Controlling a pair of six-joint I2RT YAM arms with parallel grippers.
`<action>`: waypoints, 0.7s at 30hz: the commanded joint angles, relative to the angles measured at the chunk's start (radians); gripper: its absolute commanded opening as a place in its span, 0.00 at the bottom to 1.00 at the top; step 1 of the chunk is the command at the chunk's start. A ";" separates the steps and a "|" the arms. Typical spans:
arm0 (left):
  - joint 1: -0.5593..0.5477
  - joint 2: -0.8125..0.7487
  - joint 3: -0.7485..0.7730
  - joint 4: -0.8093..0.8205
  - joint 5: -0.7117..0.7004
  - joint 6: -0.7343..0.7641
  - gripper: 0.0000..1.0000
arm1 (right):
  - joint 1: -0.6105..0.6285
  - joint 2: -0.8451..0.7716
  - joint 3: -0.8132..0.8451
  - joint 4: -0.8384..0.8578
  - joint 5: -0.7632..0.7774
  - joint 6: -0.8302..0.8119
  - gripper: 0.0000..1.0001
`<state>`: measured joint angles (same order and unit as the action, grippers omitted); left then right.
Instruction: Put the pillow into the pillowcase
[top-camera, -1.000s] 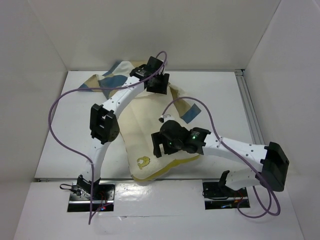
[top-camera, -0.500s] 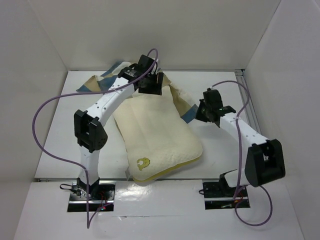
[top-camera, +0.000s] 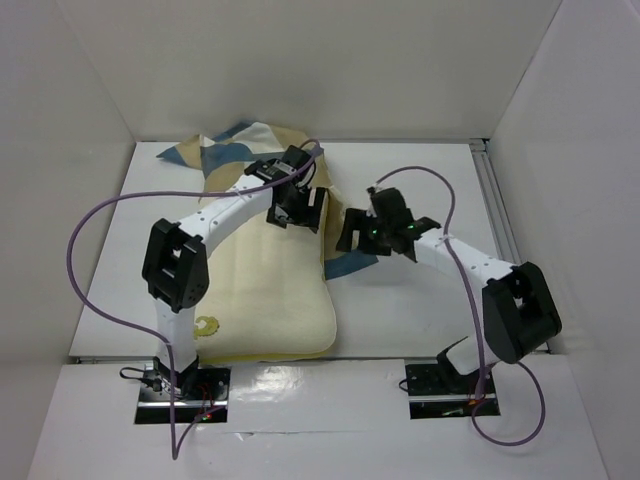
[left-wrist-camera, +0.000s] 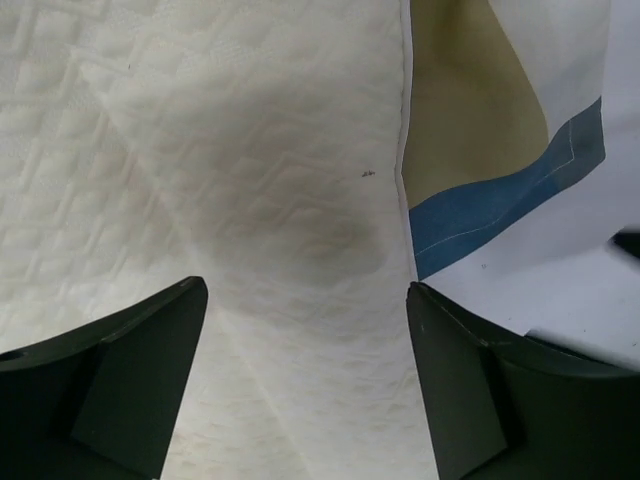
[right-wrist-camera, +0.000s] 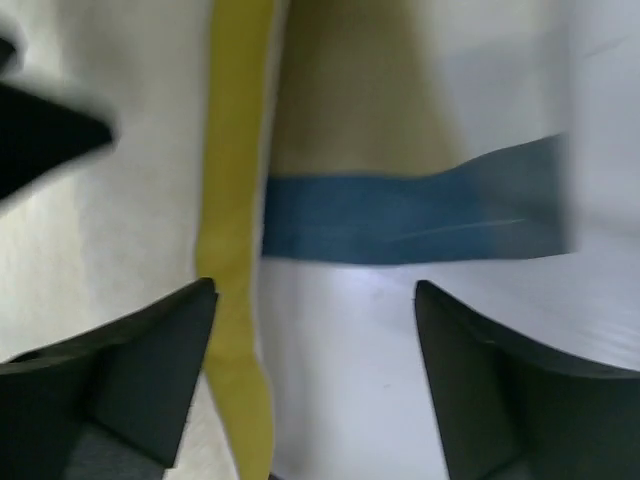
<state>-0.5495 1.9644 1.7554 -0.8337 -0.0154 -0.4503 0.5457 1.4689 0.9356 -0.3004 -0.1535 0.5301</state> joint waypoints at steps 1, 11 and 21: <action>-0.021 -0.073 -0.002 0.024 -0.056 0.005 0.94 | -0.140 -0.047 0.063 0.012 0.012 -0.082 0.90; -0.082 -0.033 -0.033 0.015 -0.091 0.016 1.00 | -0.173 0.281 0.265 0.033 0.023 -0.254 0.99; -0.069 0.116 -0.002 0.021 -0.141 -0.011 0.00 | -0.173 0.442 0.296 0.156 -0.116 -0.272 0.32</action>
<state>-0.6327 2.0594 1.7340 -0.8215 -0.1505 -0.4473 0.3668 1.8969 1.2087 -0.2306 -0.1692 0.2707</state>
